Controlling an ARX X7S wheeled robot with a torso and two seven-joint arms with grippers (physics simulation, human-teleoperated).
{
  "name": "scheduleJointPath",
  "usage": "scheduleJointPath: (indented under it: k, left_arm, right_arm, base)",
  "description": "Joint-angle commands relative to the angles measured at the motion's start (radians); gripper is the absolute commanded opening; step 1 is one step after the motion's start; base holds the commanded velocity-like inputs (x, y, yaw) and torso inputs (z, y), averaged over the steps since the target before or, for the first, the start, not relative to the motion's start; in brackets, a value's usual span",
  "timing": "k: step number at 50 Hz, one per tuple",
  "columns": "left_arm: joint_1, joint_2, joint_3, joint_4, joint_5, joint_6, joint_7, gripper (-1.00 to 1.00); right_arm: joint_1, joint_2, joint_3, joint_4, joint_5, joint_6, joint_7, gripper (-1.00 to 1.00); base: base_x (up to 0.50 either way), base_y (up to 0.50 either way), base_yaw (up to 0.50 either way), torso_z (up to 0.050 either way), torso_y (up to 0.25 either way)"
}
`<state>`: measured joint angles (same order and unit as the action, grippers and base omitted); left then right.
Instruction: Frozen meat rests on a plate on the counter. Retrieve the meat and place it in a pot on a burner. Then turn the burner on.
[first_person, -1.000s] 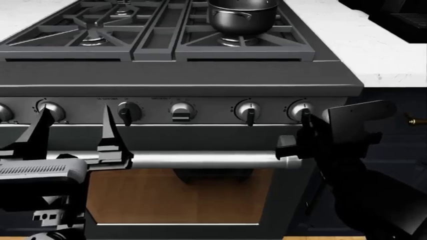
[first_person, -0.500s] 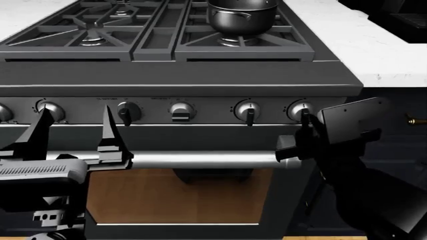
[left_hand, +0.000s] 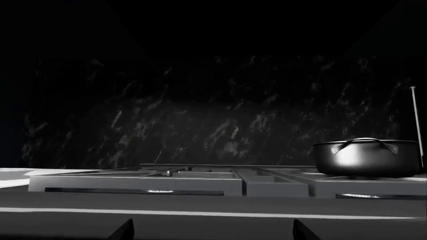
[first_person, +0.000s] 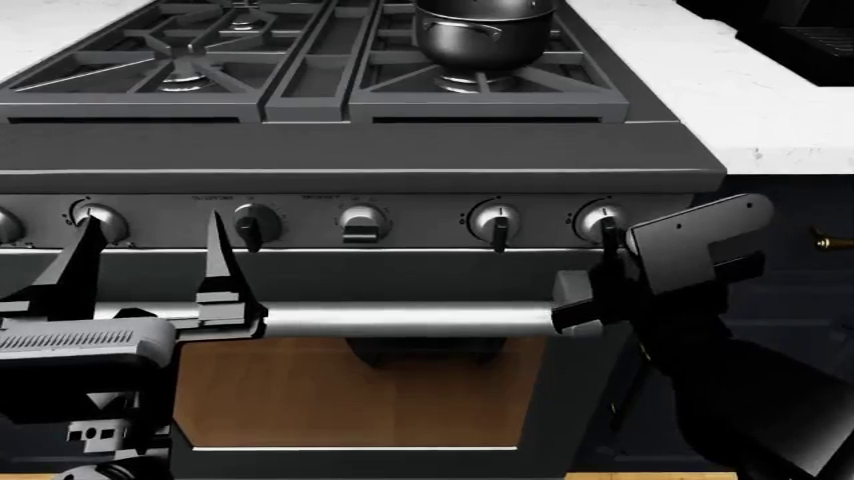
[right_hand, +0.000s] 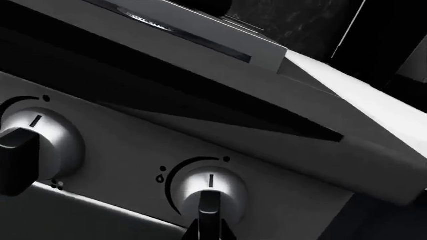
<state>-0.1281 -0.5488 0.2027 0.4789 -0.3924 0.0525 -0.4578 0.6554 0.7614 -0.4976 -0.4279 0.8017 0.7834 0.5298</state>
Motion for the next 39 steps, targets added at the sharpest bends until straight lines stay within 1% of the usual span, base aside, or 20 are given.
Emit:
scheduleJointPath:
  k: [1, 10, 11, 24, 39]
  left_arm:
    - [0.0, -0.001, 0.001, -0.001, -0.002, 0.0, 0.0, 1.0]
    - [-0.001, 0.0, 0.002, -0.004, -0.003, 0.002, 0.001, 1.0]
    - [-0.001, -0.001, 0.002, -0.003, -0.003, 0.002, 0.001, 1.0]
    - [-0.001, -0.001, 0.004, -0.003, -0.002, 0.004, 0.0, 1.0]
    - [0.006, -0.006, 0.002, 0.01, -0.004, 0.007, -0.001, 1.0]
  right_arm:
    - [0.006, -0.012, -0.049, -0.039, 0.081, -0.023, -0.056, -1.0]
    - [0.009, -0.02, -0.039, -0.024, 0.093, -0.023, -0.049, -1.0]
    - [0.009, -0.02, -0.038, -0.024, 0.093, -0.023, -0.048, 1.0]
    - [-0.003, -0.013, -0.016, -0.037, 0.112, -0.029, -0.027, 1.0]
    - [-0.03, 0.023, 0.04, -0.112, 0.137, -0.036, 0.054, 1.0]
  base:
    - [0.0, 0.0, 0.0, 0.0, 0.0]
    - [0.0, 0.0, 0.0, 0.0, 0.0]
    - [0.0, 0.0, 0.0, 0.0, 0.0]
    - [0.0, 0.0, 0.0, 0.0, 0.0]
    - [0.0, 0.0, 0.0, 0.0, 0.0]
